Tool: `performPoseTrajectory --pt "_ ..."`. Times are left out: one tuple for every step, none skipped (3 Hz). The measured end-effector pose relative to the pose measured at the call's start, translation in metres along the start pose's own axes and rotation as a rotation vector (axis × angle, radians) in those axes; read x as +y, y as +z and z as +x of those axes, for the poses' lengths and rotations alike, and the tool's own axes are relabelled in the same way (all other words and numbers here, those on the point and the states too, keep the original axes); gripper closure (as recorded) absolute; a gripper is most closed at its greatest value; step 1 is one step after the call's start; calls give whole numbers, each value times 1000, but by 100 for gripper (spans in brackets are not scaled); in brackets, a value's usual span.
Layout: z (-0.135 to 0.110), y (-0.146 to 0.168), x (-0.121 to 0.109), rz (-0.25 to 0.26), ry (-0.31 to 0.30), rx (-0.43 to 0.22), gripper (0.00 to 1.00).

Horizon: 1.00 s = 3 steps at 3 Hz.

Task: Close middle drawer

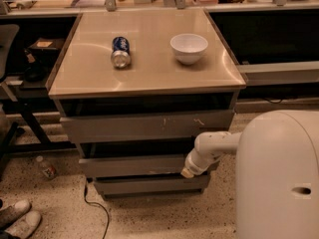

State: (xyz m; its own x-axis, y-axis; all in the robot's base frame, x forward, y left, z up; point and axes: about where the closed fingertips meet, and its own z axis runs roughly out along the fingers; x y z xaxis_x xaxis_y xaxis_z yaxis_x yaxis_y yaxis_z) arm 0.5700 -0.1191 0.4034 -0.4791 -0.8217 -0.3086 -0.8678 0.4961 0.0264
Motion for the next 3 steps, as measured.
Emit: performPoseTrajectory --pt "-4 1 -9 12 -1 6 100" --pt "-4 1 -9 12 -1 6 81" --pt "-4 1 -9 12 -1 6 58"
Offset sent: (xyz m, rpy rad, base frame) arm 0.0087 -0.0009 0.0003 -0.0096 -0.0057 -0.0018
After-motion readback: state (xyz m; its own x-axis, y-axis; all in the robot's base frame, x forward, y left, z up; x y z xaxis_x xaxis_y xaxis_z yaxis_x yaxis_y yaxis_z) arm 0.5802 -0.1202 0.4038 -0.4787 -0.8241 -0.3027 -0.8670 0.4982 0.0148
